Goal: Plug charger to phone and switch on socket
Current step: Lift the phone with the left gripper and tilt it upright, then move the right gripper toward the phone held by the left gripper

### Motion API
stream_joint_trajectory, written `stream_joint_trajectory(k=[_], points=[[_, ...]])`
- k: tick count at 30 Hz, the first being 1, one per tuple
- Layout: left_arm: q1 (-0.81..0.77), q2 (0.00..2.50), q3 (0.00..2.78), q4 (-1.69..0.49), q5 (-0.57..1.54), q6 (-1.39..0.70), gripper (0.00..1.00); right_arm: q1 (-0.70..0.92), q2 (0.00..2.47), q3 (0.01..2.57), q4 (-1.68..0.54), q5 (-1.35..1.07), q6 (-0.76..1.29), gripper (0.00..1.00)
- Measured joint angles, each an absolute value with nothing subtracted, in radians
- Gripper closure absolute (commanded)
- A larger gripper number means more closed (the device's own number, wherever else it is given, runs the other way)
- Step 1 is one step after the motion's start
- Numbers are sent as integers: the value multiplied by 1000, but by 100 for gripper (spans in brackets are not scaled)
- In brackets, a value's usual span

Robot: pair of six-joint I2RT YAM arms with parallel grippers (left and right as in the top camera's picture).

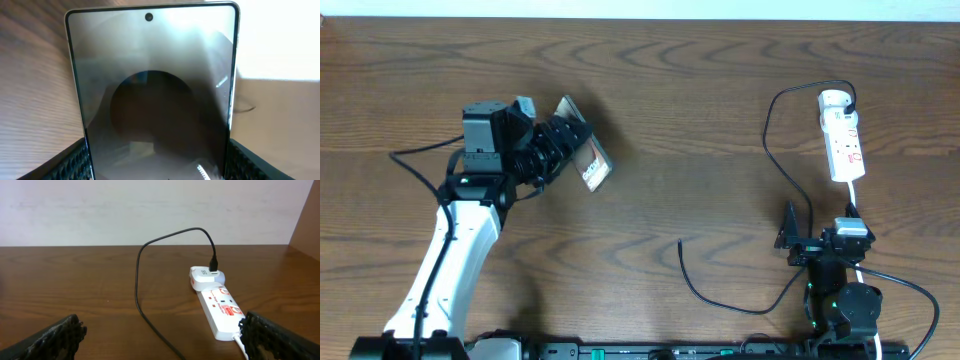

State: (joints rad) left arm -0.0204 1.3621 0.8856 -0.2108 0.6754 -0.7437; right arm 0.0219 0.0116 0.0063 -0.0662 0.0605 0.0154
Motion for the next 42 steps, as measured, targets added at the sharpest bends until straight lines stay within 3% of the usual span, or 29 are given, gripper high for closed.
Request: stream_joint_trajectory(k=[6, 12, 22, 31, 37, 42], points=[[-20, 1383, 886, -288, 673, -475, 92, 22, 12, 6, -66, 60, 16, 1], [-20, 1385, 886, -317, 646, -338, 93, 22, 12, 6, -66, 60, 15, 1], [-20, 1385, 886, -318, 640, -287, 93, 22, 12, 6, -60, 60, 16, 1], [-20, 1385, 886, -318, 635, -287, 93, 22, 12, 8, 124, -21, 68, 1], [-20, 1385, 886, -318, 631, -287, 93, 22, 60, 108, 0, -47, 89, 1], [-20, 1385, 886, -318, 628, -286, 93, 22, 293, 371, -125, -93, 98, 1]])
